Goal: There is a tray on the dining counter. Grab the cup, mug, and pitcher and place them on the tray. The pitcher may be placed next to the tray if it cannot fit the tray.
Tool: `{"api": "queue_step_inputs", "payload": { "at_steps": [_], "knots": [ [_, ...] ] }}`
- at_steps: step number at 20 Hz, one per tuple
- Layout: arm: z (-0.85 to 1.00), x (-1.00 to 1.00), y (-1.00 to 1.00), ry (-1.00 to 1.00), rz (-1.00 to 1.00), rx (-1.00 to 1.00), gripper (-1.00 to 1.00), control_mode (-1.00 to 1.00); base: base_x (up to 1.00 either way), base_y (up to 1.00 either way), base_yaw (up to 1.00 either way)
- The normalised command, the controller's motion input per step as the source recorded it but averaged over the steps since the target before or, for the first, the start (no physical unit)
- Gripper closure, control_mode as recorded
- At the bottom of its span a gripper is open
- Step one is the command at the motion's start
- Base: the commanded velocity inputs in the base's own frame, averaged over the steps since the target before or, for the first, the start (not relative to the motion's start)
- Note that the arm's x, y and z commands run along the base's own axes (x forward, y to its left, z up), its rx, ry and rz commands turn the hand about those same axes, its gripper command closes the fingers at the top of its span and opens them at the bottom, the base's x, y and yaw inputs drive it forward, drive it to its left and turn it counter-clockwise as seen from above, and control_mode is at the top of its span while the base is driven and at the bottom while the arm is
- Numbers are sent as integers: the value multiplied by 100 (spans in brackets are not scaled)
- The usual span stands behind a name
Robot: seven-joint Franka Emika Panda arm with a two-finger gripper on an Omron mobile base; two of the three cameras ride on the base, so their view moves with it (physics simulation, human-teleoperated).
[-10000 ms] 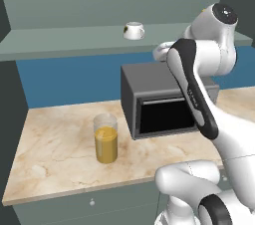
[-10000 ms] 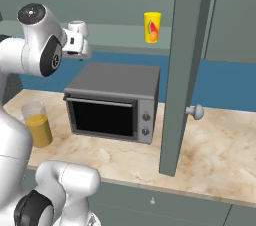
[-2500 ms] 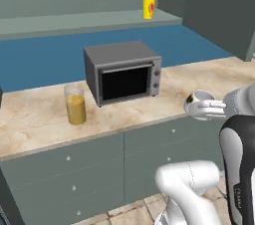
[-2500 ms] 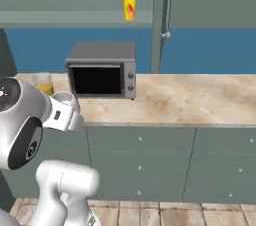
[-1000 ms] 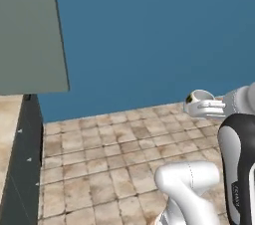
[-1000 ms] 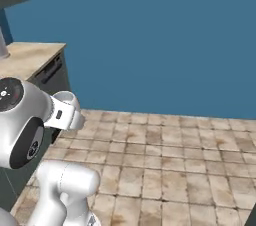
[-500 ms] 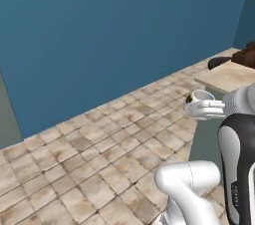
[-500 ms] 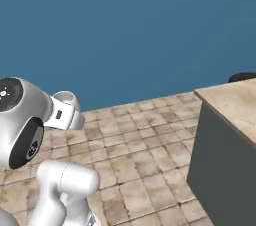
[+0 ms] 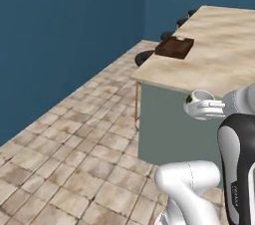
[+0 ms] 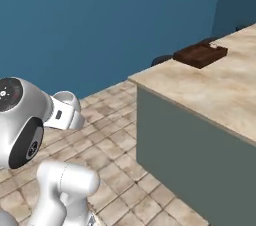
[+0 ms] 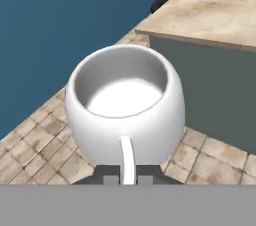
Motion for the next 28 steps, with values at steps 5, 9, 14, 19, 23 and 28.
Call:
{"api": "queue_step_inputs", "payload": {
  "at_steps": [5, 9, 14, 19, 23, 28],
  "knots": [
    [0, 0, 0, 0, 0, 0, 100, 100, 30, 32, -57],
    [0, 0, 0, 0, 0, 0, 100, 100, 51, 84, -44],
    [0, 0, 0, 0, 0, 0, 100, 100, 79, 84, -37],
    [0, 0, 0, 0, 0, 0, 100, 100, 88, 73, -37],
    [0, 0, 0, 0, 0, 0, 100, 100, 78, 77, -42],
    [0, 0, 0, 0, 0, 0, 100, 100, 32, 75, -51]
  ]
}}
